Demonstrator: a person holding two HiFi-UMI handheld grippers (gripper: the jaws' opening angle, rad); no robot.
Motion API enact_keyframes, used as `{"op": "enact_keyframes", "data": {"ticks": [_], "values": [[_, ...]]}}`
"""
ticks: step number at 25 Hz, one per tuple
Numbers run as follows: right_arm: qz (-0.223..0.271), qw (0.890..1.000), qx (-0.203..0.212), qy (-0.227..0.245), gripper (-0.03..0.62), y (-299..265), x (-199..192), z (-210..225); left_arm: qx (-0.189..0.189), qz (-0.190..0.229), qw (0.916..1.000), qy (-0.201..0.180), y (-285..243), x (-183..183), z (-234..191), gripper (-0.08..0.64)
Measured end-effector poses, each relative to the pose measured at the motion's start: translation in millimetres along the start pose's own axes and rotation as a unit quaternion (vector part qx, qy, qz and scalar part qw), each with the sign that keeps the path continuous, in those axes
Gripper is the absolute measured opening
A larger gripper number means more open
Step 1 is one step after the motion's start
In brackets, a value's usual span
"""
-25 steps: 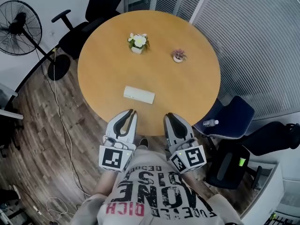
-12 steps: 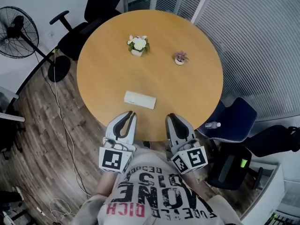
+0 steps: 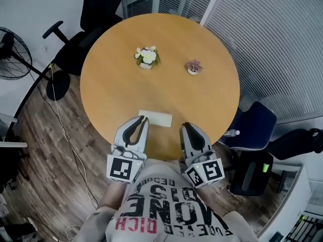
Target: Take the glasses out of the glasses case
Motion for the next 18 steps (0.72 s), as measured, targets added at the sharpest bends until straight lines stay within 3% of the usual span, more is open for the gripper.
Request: {"op": "enact_keyframes", "data": {"ticks": [4,7,10,18], "values": [[-0.003,1.000,-0.024,-0.008,0.018,-8.3,-7.1,-5.1,-0.023,0.007,0.9997,-0.007,-10.9,-2.4,-14.7,0.043],[-0.006,0.999,-0.040,-0.009,0.018,-11.6,-10.5,-7.1,-0.033,-0.015,0.9993,-0.008,-14.2,-6.5,-21.3,0.041],[-0.010,0.999,-0.052,-0.005,0.018,-13.3,-13.4,-10.2,-0.042,0.005,0.9991,-0.006,-17.0,-8.5,-27.6,0.040],[-0.022,0.997,-0.068,-0.005,0.018,-15.7,-24.6,-16.4,-0.036,0.003,0.9994,0.000,-14.6,-15.7,-48.0,0.040]]}}
Point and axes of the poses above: the fingertips, and each gripper's own axes: y backward along the fingers, z to its right, x out of its top, the point moved 7 cm from there along y, backward along the fingers, and after that the axes turned 15 degrees about x, right-handed, at the moved point
